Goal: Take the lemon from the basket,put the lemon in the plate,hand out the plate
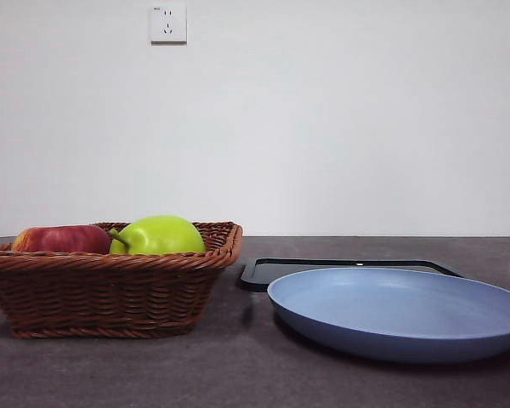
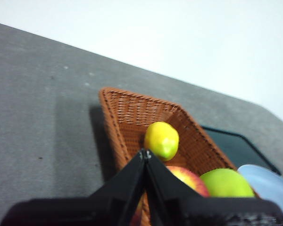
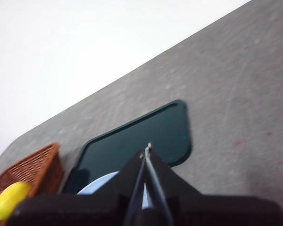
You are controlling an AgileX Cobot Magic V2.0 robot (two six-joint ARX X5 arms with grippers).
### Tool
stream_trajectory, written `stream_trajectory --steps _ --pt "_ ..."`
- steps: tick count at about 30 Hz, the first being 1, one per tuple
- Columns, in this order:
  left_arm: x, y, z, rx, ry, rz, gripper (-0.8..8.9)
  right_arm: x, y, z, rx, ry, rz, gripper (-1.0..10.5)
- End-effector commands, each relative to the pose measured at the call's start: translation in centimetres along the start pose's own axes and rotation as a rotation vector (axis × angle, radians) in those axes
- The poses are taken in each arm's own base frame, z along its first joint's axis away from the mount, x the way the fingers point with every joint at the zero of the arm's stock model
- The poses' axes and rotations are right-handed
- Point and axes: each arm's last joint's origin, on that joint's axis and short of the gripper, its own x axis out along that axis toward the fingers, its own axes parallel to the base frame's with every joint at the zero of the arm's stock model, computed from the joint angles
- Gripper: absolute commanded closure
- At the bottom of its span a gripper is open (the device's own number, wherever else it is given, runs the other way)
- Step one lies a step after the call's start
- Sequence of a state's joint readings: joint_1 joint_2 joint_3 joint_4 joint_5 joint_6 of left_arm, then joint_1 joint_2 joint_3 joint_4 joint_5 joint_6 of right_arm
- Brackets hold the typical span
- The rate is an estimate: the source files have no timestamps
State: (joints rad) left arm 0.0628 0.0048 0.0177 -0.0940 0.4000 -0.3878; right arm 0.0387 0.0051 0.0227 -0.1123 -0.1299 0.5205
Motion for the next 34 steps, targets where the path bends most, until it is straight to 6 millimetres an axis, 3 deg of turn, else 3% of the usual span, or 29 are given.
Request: stream_trajectory --steps 1,6,11,19,27,34 --pt "-0.1 -0.1 0.3 -0.056 0.009 0.006 8.07 -0.3 0.6 0.9 0.041 0.005 0.009 9.4" --pt "-0.1 -0.8 2.0 -0.079 0.043 0.029 8.07 -0.5 1.8 2.8 0.043 0.062 -0.002 9.4" --pt "0.5 -1.8 4.9 -0.094 0.082 0.036 8.07 -0.1 3.2 5.2 0.015 0.113 -0.02 9.4" --pt "3.1 -3.3 10.0 -0.067 0.19 -0.102 8.07 1.8 5.1 8.4 -0.101 0.303 0.051 9.4" --pt "6.6 -5.0 12.8 0.013 0.341 -0.212 8.07 4.5 5.1 8.8 -0.169 0.586 -0.002 9.4" --pt "9.3 -6.9 11.8 0.086 0.547 -0.263 8.07 6.4 3.7 6.9 -0.165 0.852 -0.076 9.4"
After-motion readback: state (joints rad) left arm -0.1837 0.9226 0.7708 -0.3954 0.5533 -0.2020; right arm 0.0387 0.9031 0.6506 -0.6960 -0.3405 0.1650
